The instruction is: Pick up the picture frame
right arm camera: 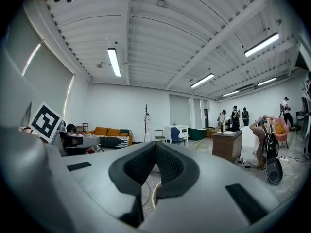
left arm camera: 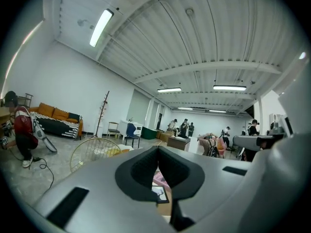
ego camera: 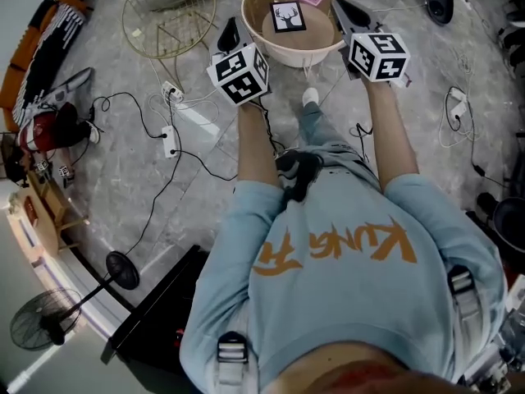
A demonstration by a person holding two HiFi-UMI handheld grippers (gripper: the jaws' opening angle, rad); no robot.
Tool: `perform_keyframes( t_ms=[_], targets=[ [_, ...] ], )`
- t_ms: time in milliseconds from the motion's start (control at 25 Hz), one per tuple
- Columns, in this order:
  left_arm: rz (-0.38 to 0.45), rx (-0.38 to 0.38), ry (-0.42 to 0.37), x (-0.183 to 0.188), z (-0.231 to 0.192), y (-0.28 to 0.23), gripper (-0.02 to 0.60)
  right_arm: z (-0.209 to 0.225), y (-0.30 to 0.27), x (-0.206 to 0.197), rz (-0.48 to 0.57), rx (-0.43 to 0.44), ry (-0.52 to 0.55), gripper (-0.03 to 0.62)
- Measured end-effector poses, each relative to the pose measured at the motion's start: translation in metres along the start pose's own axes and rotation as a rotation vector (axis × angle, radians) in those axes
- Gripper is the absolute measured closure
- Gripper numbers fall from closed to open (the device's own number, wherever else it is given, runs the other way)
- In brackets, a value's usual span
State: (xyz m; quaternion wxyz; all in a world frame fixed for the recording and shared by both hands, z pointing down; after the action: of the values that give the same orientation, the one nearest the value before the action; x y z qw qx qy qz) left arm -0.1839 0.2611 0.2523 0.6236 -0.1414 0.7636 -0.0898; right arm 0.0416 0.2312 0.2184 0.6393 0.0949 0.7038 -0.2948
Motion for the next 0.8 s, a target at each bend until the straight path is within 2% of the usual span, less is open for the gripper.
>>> perform_keyframes(
  t_ms=[240,400,640,800],
  targets=[
    [-0.041,-0.018,-0.001,-0.007,0.007,-0.05,0.561,0.04,-0.033,-0.013,-0.02,-0.021,-0.047,0.597],
    [-0.11,0.0,-0.053,-0.018,0.023,-0.098,0.561,0.072,-0.063,-0.019,-0.071,-0.061,0.019,0.597],
    [-0.197,0.006,-0.034,-0.024,0.028,-0.164,0.561,0.119,-0.125,-0.025,-0.139,-0.042,-0.04,0.596],
    [-0.255,0.049,-0.051,-0.023,0.022,-0.227,0.561,0.156,-0.179,-0.034,-0.18,-0.032,-0.048,0.595]
  ],
)
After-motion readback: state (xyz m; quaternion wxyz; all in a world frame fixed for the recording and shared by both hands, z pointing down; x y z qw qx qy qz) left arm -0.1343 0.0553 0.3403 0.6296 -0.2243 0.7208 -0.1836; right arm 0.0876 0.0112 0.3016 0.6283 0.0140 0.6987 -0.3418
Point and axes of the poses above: the fingertips, and each gripper's own axes: y backward along the fingers, z to its right, x out of its top, the point moved 2 cm from there along y, backward along the fingers, and after that the axes turned 12 degrees about -z, right-handed, at the moved point
